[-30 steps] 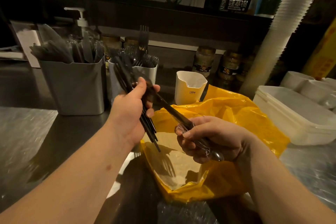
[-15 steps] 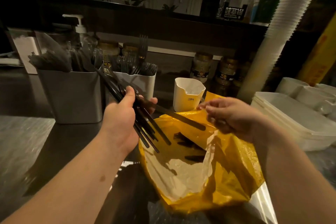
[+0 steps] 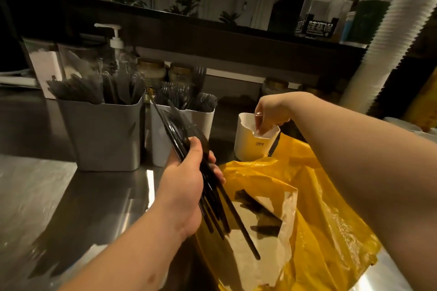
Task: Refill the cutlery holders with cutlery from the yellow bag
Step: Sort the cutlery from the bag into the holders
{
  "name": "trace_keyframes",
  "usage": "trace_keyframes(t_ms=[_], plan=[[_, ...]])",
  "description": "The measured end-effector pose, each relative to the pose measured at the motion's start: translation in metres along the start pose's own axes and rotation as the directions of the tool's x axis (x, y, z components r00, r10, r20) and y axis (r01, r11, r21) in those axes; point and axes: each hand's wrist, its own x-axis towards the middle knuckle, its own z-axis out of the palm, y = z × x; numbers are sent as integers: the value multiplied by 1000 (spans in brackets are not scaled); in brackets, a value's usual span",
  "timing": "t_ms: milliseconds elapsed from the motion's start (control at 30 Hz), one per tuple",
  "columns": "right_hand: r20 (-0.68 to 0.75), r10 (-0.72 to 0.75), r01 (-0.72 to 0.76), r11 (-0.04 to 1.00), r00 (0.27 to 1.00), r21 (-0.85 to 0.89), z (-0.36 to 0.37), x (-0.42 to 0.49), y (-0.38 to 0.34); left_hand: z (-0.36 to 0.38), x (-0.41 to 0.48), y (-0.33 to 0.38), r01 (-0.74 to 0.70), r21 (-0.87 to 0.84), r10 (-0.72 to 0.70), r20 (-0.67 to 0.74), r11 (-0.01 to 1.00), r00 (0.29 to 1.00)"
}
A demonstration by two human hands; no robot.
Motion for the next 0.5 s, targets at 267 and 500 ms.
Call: trace_keyframes(t_ms=[267, 500], plan=[[-41, 15, -5, 971, 999, 241, -3, 16, 2, 0, 2, -9, 57, 28, -58, 55, 998, 997], [-273, 235, 116, 520, 933, 846, 7, -3, 17, 0, 1, -12, 74, 72, -80, 76, 995, 994]])
